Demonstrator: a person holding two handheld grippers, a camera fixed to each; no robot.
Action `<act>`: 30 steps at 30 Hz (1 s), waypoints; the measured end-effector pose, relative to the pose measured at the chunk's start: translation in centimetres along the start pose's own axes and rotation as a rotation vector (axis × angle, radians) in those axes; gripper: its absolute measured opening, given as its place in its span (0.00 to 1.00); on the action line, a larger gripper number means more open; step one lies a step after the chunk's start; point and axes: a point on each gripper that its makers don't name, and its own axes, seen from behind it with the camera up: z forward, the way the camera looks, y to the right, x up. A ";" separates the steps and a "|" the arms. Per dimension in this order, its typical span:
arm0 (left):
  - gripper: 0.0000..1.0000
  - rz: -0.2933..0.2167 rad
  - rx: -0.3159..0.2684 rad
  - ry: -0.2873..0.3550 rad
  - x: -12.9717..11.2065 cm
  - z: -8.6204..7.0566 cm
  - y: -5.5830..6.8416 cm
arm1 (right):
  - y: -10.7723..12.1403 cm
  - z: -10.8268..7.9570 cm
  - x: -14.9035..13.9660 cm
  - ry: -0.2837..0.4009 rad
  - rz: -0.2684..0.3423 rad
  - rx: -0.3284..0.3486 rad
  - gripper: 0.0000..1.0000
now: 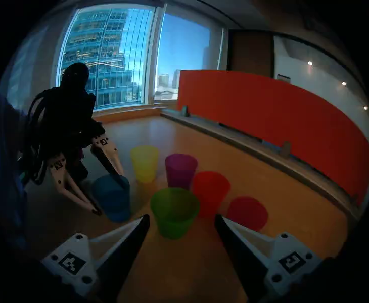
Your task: Pour water
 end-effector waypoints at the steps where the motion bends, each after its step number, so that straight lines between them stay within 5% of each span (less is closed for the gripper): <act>1: 0.97 0.001 0.005 0.002 0.0 0.1 -0.1 | 0.0 0.0 0.0 0.000 0.001 0.000 0.99; 7: 0.88 0.025 0.015 0.007 0.3 0.0 -0.2 | 0.2 0.1 0.0 0.000 0.003 -0.001 1.00; 30: 0.86 0.034 0.024 0.030 1.2 -1.4 -0.7 | -0.7 1.2 -0.2 -0.010 0.014 0.023 0.99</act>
